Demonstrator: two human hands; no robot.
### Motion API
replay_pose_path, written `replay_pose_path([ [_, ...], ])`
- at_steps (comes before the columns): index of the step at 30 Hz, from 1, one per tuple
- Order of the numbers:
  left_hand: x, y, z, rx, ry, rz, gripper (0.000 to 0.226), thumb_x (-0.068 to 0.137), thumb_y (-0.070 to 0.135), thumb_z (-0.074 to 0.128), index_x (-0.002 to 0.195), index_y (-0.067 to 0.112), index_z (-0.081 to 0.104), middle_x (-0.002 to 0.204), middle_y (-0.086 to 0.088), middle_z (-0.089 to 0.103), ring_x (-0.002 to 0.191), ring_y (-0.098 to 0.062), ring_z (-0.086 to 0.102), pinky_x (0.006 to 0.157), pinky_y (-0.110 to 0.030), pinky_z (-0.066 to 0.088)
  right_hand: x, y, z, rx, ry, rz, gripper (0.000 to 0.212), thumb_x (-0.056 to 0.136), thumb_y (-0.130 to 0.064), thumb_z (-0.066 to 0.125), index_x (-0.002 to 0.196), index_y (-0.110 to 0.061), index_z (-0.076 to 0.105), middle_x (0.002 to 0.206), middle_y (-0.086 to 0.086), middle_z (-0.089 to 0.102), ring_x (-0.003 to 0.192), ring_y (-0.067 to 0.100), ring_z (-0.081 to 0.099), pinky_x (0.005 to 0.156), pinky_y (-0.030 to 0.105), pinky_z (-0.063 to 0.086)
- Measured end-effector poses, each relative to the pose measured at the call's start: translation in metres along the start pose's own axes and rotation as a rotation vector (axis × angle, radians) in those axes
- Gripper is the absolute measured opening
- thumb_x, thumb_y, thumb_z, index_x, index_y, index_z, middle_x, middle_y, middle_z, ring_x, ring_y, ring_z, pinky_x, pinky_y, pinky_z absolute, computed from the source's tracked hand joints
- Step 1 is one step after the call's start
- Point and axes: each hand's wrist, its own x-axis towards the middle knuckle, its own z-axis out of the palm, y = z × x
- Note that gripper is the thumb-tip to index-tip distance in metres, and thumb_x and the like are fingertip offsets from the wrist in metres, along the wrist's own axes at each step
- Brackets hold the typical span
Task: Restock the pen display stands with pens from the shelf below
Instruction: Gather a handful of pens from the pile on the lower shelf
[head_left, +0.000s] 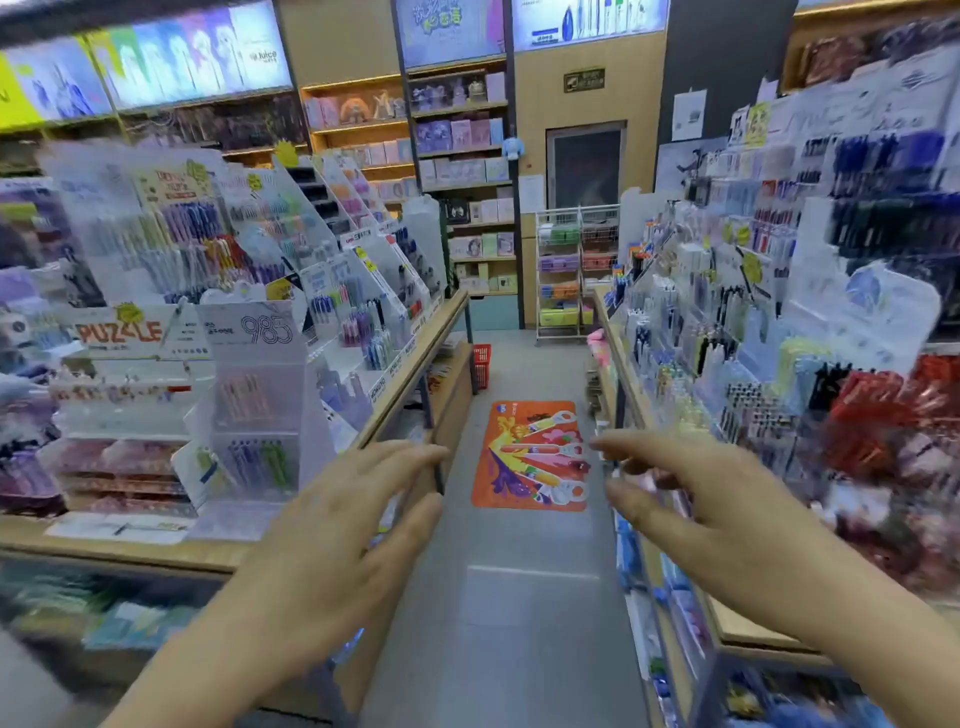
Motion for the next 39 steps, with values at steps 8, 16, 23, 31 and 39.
replay_pose_path([
  [8, 0.071, -0.163, 0.145, 0.094, -0.285, -0.235, 0.092, 0.068, 0.075, 0.009, 0.142, 0.029, 0.038, 0.146, 0.014, 0.033, 0.137, -0.010, 0.029, 0.108, -0.013, 0.013, 0.126, 0.115, 0.147, -0.280, -0.412, 0.205, 0.071, 0.091, -0.062, 0.048, 0.152, -0.035, 0.022, 0.155, -0.013, 0.026, 0.143, 0.009, 0.024, 0.113, 0.031, 0.030],
  [16, 0.170, -0.290, 0.220, -0.151, -0.271, -0.514, 0.049, 0.094, 0.037, 0.053, 0.137, 0.013, 0.049, 0.138, 0.000, 0.049, 0.130, -0.017, 0.043, 0.105, -0.021, 0.025, 0.246, 0.207, 0.224, -0.112, -0.329, 0.454, 0.092, 0.086, -0.063, 0.056, 0.155, -0.028, 0.006, 0.163, -0.001, 0.009, 0.150, 0.016, 0.008, 0.119, 0.035, 0.015],
  [23, 0.316, -0.359, 0.278, -0.479, -0.021, -0.795, 0.037, 0.095, 0.027, 0.058, 0.130, 0.017, 0.053, 0.129, -0.002, 0.053, 0.124, -0.017, 0.048, 0.106, -0.033, 0.036, 0.369, 0.308, 0.258, 0.217, -0.089, 0.624, 0.085, 0.091, -0.056, 0.054, 0.156, -0.021, 0.011, 0.160, -0.007, 0.016, 0.147, 0.012, 0.019, 0.120, 0.036, 0.017],
  [31, 0.492, -0.423, 0.337, -0.565, 0.172, -0.844, 0.014, 0.097, 0.021, 0.055, 0.110, 0.026, 0.055, 0.098, 0.020, 0.057, 0.083, 0.015, 0.056, 0.088, -0.031, 0.051, 0.552, 0.450, 0.243, 0.652, 0.088, 0.722, 0.030, 0.097, -0.039, 0.052, 0.126, -0.036, 0.048, 0.116, -0.012, 0.059, 0.106, 0.017, 0.061, 0.092, 0.039, 0.049],
  [39, 0.641, -0.518, 0.408, -0.433, 0.230, -0.891, 0.026, 0.095, 0.027, 0.058, 0.119, 0.019, 0.061, 0.115, 0.004, 0.061, 0.103, -0.009, 0.057, 0.095, -0.038, 0.048, 0.744, 0.542, 0.233, 0.071, -0.129, 0.436, 0.080, 0.089, -0.061, 0.052, 0.151, -0.018, 0.028, 0.154, 0.003, 0.036, 0.140, 0.020, 0.033, 0.112, 0.038, 0.027],
])
